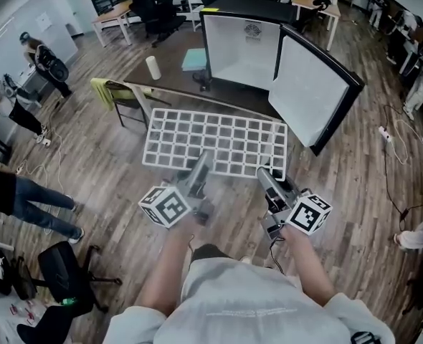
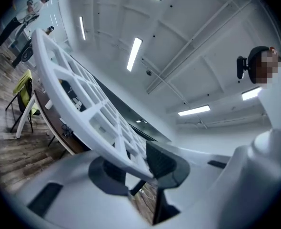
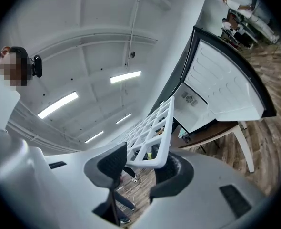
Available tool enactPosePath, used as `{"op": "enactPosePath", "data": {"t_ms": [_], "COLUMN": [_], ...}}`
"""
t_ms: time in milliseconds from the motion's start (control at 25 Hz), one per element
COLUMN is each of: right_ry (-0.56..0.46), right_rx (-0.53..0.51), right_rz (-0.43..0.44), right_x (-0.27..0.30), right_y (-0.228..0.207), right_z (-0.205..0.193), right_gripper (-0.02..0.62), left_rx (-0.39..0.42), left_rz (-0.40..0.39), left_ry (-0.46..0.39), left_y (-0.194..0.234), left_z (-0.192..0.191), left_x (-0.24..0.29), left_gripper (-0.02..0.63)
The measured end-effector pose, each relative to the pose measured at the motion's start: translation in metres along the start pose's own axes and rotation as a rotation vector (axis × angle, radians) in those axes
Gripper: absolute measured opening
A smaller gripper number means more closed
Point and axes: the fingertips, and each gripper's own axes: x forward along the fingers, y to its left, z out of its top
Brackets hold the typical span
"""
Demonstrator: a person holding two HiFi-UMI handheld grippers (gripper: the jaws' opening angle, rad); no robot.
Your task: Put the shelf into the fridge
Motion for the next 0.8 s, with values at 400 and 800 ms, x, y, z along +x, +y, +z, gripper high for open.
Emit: {"op": "enactPosePath", "data": {"t_ms": [400,800], "right_ry": [0.004,0.000], "right_rx": [0.023,-0.004], "right_rz": [0.001,-0.076], "right_x": [0.031,0.165], "right_y": [-0.039,-0.127], "right_z": [0.021,0.063], "right_gripper": [0.155,0.158], "left_rx": [0.009,-0.033], "left_rz": [0.017,-0.034], "left_ry": [-0.003,0.007], "left_y": [0.023,0.142], "left_z": [0.005,0.050], "left_x": [0.045,0.167], "left_gripper": [0.087,0.087]}}
